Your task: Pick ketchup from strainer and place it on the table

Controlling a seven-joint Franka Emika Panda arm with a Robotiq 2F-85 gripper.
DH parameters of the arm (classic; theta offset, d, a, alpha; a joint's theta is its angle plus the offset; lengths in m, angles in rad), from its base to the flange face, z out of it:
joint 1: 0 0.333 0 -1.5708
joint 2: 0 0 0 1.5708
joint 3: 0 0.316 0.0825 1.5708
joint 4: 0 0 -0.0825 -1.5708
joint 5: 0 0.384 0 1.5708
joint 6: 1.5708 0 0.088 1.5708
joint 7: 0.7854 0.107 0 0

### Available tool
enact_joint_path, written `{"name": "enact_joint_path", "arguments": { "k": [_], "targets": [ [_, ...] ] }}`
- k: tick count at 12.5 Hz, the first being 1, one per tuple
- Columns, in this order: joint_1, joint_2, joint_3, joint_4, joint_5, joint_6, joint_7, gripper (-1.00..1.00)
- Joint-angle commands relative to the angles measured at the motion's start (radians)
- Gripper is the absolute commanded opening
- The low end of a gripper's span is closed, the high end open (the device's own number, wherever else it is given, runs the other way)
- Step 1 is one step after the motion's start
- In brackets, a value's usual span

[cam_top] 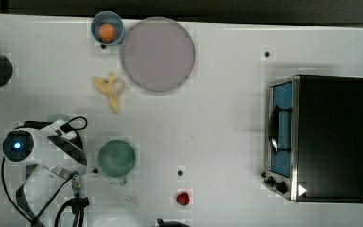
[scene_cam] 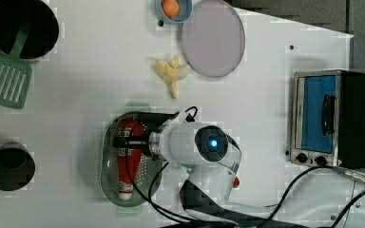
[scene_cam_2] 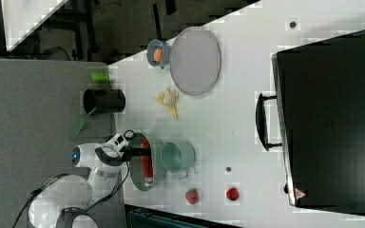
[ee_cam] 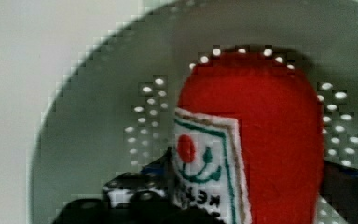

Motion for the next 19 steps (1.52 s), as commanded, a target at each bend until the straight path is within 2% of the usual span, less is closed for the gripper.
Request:
{"name": "enact_joint_path", "arguments": {
  "k": [1,4,7,10,13,16,19],
  "targets": [
    [0.03,-0.013,-0.016,0.045,-0.012,0.023,0.057,0.2],
    [0.006,-0.087,0.028,0.009,0.005,-0.012,0.057,0.18],
    [-0.063,-0.236,0.125,-0.03,0.159,-0.08,0.057,0.18],
    [-0.135,-0.38,0.181,-0.011,0.286,-0.182,0.021,0.18],
    [-0.19,-0.467,0.185,0.046,0.365,-0.293,-0.121,0.18],
    [-0.269,-0.481,0.17,0.13,0.489,-0.482,-0.31,0.18],
    [-0.357,-0.482,0.121,0.2,0.498,-0.577,-0.444,0.18]
  ]
}}
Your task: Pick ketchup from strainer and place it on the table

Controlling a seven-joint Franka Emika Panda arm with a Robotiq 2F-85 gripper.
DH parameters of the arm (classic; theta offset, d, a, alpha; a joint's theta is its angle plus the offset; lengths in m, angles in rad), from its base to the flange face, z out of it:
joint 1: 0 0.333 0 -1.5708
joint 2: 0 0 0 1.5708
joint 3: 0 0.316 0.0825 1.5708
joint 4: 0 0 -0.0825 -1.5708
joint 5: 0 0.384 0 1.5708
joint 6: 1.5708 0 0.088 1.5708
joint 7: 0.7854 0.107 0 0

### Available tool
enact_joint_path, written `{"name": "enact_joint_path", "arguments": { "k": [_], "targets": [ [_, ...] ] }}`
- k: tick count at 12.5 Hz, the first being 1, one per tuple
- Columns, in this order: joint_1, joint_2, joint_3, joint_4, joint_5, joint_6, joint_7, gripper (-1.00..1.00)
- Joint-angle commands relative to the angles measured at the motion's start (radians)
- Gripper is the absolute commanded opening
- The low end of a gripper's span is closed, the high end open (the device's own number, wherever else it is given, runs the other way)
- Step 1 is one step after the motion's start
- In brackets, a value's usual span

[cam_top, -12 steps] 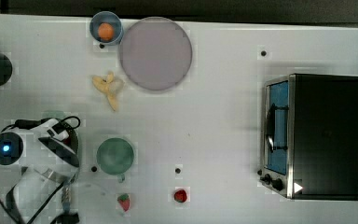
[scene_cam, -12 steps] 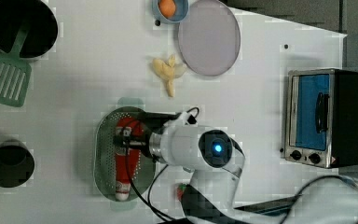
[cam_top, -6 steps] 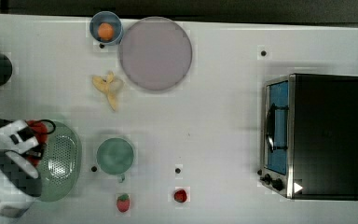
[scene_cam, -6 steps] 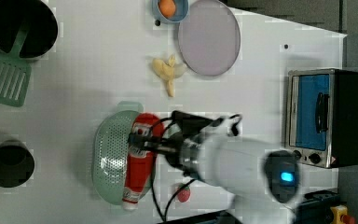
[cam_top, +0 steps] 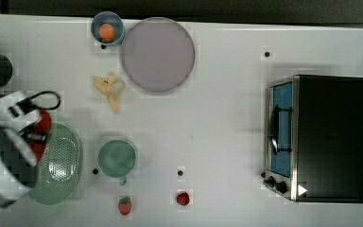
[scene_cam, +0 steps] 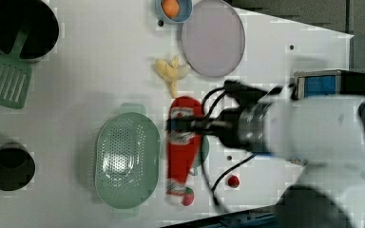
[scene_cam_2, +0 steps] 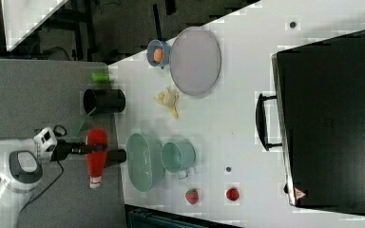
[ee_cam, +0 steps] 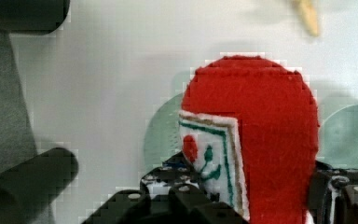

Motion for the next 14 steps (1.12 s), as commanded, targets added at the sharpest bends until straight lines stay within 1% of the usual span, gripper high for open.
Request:
{"name": "enact_joint_path", "arguments": {
  "k": [1,4,7,9,11,14],
  "targets": [
    [-0.143,0.013,-0.101,0.044,0.012,-0.053,-0.209,0.18],
    [-0.207,0.014,-0.197,0.049,0.012,-0.052,-0.32,0.18],
    [-0.249,0.02,-0.314,0.043,0.012,-0.052,-0.446,0.18],
    [-0.265,0.032,-0.389,0.018,0.013,-0.049,-0.49,0.18],
    [-0.27,0.037,-0.446,-0.023,0.012,-0.027,-0.49,0.18],
    [-0.27,0.042,-0.481,-0.129,0.012,0.099,-0.49,0.18]
  ]
}}
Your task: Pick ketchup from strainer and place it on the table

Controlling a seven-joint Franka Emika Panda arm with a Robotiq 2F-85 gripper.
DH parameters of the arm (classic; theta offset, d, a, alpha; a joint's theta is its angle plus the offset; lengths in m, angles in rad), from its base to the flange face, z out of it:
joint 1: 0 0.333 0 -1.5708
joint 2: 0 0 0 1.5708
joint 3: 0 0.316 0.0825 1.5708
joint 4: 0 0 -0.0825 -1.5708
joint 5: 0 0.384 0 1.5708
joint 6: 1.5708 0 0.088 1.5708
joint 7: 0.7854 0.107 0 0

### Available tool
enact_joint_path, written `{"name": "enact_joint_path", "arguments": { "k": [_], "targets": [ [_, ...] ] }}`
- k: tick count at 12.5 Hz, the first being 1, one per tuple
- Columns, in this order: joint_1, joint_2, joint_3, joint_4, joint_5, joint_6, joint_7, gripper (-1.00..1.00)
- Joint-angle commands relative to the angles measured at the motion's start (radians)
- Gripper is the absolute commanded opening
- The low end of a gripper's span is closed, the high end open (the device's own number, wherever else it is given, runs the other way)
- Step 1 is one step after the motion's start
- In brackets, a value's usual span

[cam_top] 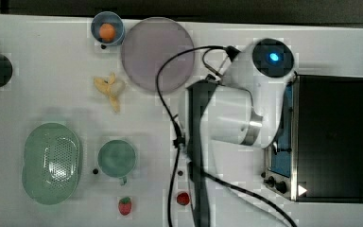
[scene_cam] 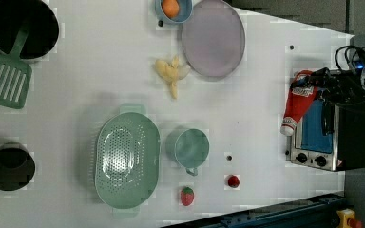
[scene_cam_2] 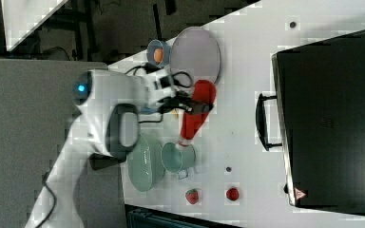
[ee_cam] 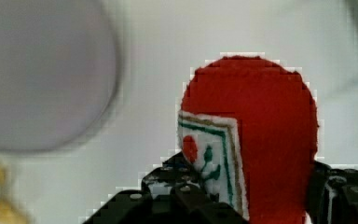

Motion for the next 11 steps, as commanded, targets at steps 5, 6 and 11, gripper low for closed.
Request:
{"name": "enact_joint_path", "arguments": {
  "k": [5,6,11],
  "targets": [
    [0.052,0.049,0.042,-0.233,0.009,0.236,-0.064,0.18],
    [0.052,0.072,0.041,-0.242,0.009,0.271,-0.064,0.18],
    [0.052,0.093,0.031,-0.261,0.008,0.341,-0.063,1.0]
  ]
}}
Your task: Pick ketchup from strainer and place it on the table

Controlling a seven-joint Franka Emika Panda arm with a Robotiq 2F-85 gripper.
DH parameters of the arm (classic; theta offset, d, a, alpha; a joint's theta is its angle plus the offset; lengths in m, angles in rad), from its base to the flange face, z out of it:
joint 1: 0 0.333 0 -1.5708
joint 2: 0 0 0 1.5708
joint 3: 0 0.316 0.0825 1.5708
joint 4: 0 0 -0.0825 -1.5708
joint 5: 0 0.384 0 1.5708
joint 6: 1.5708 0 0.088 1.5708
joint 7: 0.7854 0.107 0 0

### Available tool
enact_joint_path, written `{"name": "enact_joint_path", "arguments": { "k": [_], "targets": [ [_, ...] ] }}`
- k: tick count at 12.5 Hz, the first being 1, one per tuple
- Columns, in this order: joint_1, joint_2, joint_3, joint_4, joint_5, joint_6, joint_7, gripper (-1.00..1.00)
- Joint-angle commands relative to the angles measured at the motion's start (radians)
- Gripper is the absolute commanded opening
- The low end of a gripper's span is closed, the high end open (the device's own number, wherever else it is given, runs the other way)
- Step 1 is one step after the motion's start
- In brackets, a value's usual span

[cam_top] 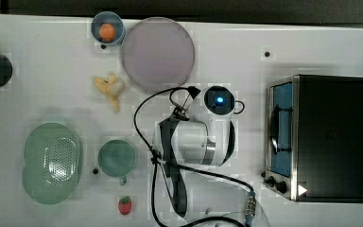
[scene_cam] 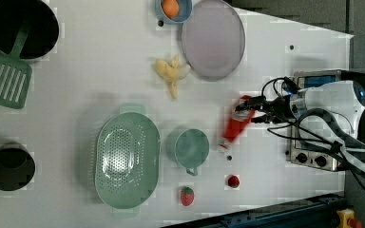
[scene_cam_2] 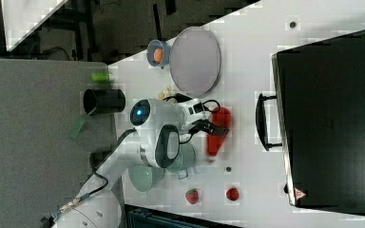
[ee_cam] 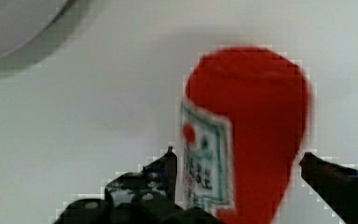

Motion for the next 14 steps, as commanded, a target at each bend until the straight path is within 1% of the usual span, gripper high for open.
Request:
{"name": "enact_joint_path", "arguments": {
  "k": [1,4,8,12,14],
  "targets": [
    [-0.009,-0.079,0.004,0.03,0.008,-0.013,-0.043,1.0],
    [-0.009,-0.186,0.013,0.086,0.014,-0.086,0.02,1.0],
    [-0.009,-0.325,0.016,0.253,0.014,-0.378,0.175,1.0],
    [-0.007,-0.389,0.018,0.436,0.015,-0.59,0.316,1.0],
    [-0.003,-0.392,0.026,0.504,0.024,-0.641,0.382,1.0]
  ]
}}
